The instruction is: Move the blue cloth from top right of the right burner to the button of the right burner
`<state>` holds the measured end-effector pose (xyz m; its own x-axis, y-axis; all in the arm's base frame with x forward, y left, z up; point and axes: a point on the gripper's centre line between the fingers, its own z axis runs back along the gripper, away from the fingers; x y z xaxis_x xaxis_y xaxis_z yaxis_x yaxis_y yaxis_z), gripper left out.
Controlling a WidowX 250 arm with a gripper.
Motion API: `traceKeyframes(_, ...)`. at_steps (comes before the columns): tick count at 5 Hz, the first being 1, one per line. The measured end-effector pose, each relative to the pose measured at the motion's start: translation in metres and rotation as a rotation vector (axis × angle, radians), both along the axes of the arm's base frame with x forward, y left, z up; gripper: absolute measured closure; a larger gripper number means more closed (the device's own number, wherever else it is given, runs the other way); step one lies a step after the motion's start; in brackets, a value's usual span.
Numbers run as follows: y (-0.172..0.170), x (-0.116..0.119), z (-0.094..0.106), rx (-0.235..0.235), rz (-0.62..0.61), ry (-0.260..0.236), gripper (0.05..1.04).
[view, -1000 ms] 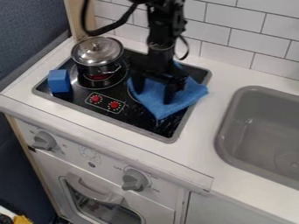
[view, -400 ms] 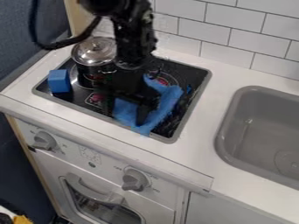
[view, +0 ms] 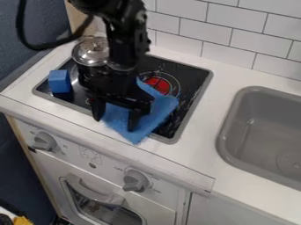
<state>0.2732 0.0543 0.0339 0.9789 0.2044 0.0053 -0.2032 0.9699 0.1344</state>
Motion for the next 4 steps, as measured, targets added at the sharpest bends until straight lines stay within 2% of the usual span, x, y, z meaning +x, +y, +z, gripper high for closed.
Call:
traceKeyframes(1, 0.000, 0.003, 0.019, -0.014, -0.005, -0.029, 0.085)
traceKeyframes(2, 0.002, 0.005, 0.049, -0.040, 0.008, -0.087, 0.084)
traceKeyframes(4, 0.005, 0.006, 0.073, -0.038, 0.000, -0.153, 0.084)
